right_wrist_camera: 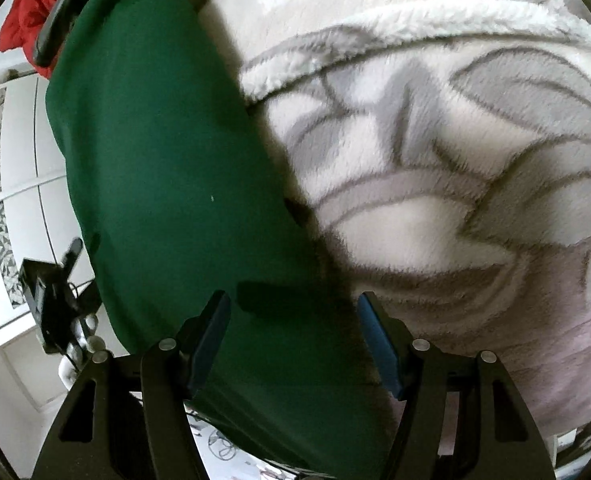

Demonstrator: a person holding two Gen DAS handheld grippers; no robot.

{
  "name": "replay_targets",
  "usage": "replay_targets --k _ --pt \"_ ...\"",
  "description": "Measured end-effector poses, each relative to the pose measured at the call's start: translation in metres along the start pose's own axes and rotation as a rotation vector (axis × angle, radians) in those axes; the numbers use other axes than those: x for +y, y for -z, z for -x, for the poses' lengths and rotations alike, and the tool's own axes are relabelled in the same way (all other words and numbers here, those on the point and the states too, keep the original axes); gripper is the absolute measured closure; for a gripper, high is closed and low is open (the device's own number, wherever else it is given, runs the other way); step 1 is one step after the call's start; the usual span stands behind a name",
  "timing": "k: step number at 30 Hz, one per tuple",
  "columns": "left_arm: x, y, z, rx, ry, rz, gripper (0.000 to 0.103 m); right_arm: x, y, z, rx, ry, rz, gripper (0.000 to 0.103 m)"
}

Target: Fold large clothes

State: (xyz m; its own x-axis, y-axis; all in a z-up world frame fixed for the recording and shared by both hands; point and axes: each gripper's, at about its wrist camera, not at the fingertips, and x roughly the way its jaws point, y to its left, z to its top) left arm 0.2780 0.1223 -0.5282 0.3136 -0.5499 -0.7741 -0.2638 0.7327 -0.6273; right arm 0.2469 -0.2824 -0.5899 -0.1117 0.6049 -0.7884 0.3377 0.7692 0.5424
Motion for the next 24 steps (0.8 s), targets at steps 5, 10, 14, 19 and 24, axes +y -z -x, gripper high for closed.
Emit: replay_targets --k 5,10,14,19,24 --pt "0.007 0.004 -0.053 0.089 0.014 0.007 0.035 0.002 -0.004 0.013 -0.012 -0.004 0.009 0.035" --pt "-0.023 0.004 -0.055 0.043 0.205 -0.047 0.084 0.01 -0.008 0.011 -0.023 -0.009 0.027 0.035" --pt "-0.024 0.004 -0.049 0.049 0.524 0.036 0.085 0.008 -0.016 0.011 -0.027 -0.027 0.007 0.035" --pt "0.037 0.0 -0.066 0.061 0.393 0.178 0.085 0.0 -0.02 0.013 -0.024 -0.033 -0.016 0.035" --pt "0.049 0.002 -0.049 0.083 0.381 0.226 0.071 0.009 -0.036 0.027 -0.046 -0.007 0.013 0.035"
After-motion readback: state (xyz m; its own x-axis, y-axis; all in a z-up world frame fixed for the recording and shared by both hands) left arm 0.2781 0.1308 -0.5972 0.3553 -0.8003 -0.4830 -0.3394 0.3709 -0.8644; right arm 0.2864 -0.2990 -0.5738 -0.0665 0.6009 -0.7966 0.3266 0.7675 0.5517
